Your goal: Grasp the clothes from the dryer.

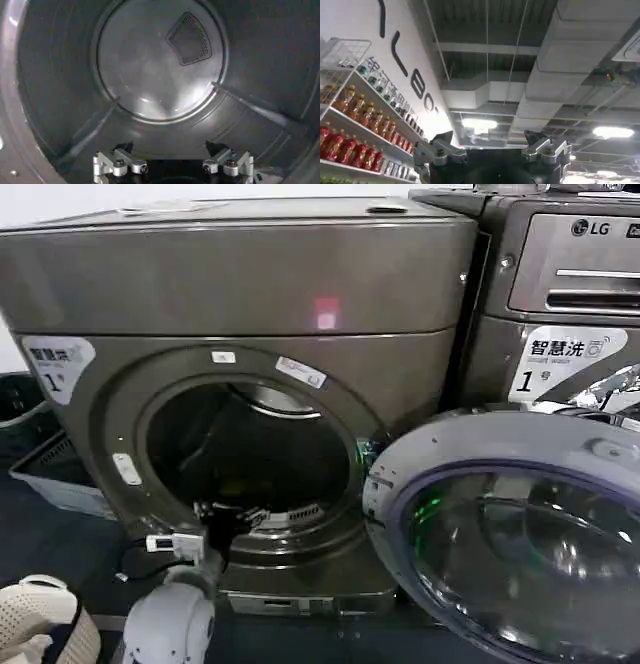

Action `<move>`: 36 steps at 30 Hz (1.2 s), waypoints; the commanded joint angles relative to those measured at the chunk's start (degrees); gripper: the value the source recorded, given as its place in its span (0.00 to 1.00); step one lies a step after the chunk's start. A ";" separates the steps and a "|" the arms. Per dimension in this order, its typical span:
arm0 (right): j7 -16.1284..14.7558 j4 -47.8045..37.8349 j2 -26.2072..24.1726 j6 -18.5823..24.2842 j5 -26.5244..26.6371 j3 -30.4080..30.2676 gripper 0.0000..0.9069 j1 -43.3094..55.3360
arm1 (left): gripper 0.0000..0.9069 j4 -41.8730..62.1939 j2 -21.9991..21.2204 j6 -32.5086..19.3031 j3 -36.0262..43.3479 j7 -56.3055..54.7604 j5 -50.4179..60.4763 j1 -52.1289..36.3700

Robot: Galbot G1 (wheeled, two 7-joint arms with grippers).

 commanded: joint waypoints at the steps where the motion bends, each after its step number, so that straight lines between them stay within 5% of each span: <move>1: 0.00 -0.09 0.02 0.10 0.09 0.24 1.00 -0.33 | 1.00 0.17 -0.07 2.81 0.05 -0.03 0.04 -0.05; 36: 0.53 0.39 0.73 1.18 0.30 -0.28 1.00 -0.03 | 1.00 0.25 0.16 2.81 -0.11 -0.11 1.17 0.40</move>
